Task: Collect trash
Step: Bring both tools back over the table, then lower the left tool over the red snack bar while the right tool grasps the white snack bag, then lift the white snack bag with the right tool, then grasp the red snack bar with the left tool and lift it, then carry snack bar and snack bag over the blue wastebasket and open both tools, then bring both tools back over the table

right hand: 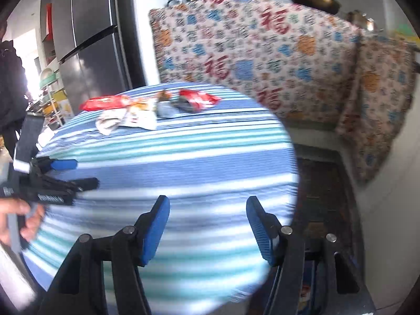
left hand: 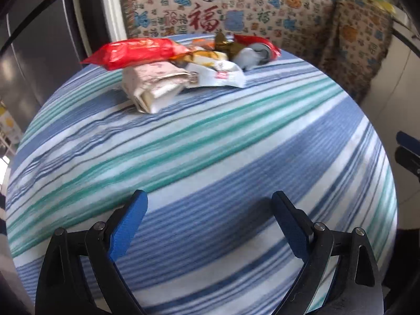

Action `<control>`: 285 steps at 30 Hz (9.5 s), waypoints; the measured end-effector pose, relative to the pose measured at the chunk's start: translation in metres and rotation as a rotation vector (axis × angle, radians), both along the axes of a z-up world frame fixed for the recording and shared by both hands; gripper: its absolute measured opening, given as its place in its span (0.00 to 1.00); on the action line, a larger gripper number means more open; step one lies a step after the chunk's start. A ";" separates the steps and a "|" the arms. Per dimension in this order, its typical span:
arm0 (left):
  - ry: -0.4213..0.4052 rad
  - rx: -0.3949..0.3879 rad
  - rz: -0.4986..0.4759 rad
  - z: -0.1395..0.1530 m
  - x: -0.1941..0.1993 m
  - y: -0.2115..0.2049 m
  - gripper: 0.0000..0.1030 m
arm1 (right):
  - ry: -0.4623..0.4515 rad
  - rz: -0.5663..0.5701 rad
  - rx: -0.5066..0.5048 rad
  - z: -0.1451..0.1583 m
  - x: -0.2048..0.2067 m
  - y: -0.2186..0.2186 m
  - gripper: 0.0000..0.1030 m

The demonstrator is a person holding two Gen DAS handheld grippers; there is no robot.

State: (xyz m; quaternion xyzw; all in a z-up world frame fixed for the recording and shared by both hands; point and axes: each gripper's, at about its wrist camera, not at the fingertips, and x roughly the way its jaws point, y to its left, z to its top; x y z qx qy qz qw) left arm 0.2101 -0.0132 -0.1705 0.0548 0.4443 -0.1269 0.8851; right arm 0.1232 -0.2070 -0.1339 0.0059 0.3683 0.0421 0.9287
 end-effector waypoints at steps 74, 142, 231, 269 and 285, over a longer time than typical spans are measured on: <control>0.018 -0.068 0.195 0.003 0.024 0.115 0.84 | 0.147 -0.081 -0.029 -0.039 0.113 0.081 0.80; 0.012 0.018 0.219 -0.003 0.028 0.109 1.00 | 0.167 0.105 -0.071 -0.028 0.098 0.116 0.92; 0.229 -0.238 -0.672 -0.059 -0.091 -0.424 0.78 | 0.270 -0.560 0.376 -0.063 -0.117 -0.340 0.45; -0.003 -0.059 0.159 -0.003 0.011 0.027 0.95 | 0.107 -0.031 -0.038 -0.007 0.051 0.036 0.69; 0.002 0.015 0.143 -0.005 0.007 0.020 1.00 | 0.139 -0.204 -0.018 -0.039 0.117 0.039 0.73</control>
